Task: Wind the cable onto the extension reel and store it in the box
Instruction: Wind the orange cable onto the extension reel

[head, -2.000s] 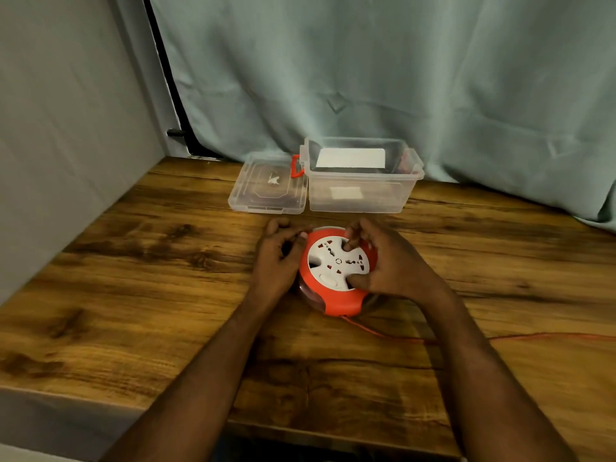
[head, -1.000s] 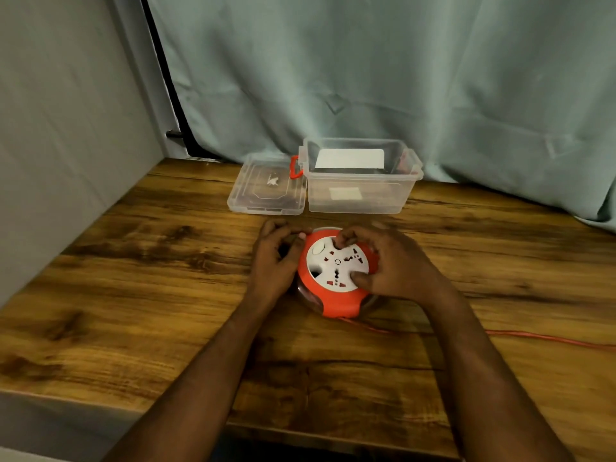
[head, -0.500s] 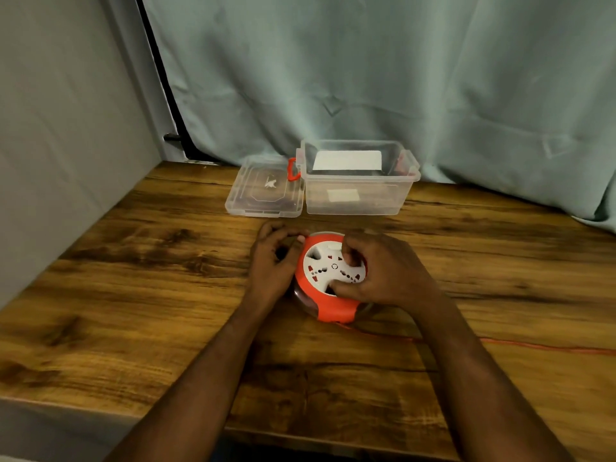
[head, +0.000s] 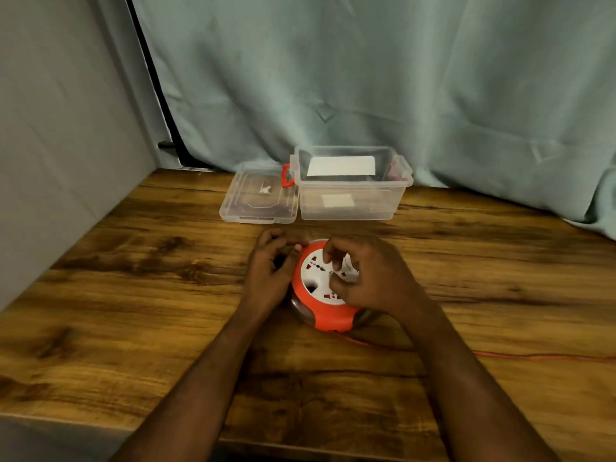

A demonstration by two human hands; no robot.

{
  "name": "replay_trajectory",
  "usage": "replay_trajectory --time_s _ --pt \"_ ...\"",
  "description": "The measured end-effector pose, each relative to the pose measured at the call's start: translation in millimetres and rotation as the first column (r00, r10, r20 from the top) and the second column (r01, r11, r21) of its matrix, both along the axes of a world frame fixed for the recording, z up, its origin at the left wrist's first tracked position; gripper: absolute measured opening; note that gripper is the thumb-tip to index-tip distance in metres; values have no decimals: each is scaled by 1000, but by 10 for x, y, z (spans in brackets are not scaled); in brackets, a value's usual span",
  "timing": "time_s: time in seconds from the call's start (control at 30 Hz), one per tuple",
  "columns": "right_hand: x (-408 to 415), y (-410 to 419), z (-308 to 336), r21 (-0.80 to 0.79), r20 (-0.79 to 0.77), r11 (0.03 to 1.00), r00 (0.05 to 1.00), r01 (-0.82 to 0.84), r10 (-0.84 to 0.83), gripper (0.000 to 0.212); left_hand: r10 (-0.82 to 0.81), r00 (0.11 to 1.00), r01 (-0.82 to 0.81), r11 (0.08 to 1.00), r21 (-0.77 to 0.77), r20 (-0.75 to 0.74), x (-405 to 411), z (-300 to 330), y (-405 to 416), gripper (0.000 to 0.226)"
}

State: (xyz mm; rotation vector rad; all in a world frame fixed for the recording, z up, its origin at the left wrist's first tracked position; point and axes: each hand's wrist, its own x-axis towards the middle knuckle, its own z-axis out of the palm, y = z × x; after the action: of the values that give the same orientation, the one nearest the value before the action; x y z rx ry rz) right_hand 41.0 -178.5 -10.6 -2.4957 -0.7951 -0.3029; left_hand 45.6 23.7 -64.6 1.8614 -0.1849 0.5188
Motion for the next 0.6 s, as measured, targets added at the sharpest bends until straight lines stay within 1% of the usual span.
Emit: replay_trajectory --time_s 0.07,0.1,0.2,0.3,0.47,0.53,0.6 --pt "33 -122 32 -46 -91 998 995 -34 30 45 -6 1000 6 1000 -2 2 -8 7 -4 19" --pt "60 -166 31 -65 -140 997 989 -47 38 51 -5 1000 5 1000 -3 -2 -12 11 -6 19" --pt "120 -245 8 -28 -233 996 969 -90 81 63 -10 1000 9 1000 -8 -10 -14 18 -9 19" --pt "140 -272 27 -9 -261 997 963 -80 75 75 -22 1000 22 1000 -12 -6 -22 23 -21 18" --pt "146 -281 20 3 -289 998 955 -62 61 73 -14 1000 14 1000 -21 -14 -14 23 -29 17" --pt "130 -273 26 -5 -268 999 962 -49 46 72 -17 1000 17 999 -30 -18 -12 20 -27 17" --pt "92 -239 37 -44 -213 999 977 -23 13 68 -6 999 5 1000 -20 -35 -16 21 -25 17"
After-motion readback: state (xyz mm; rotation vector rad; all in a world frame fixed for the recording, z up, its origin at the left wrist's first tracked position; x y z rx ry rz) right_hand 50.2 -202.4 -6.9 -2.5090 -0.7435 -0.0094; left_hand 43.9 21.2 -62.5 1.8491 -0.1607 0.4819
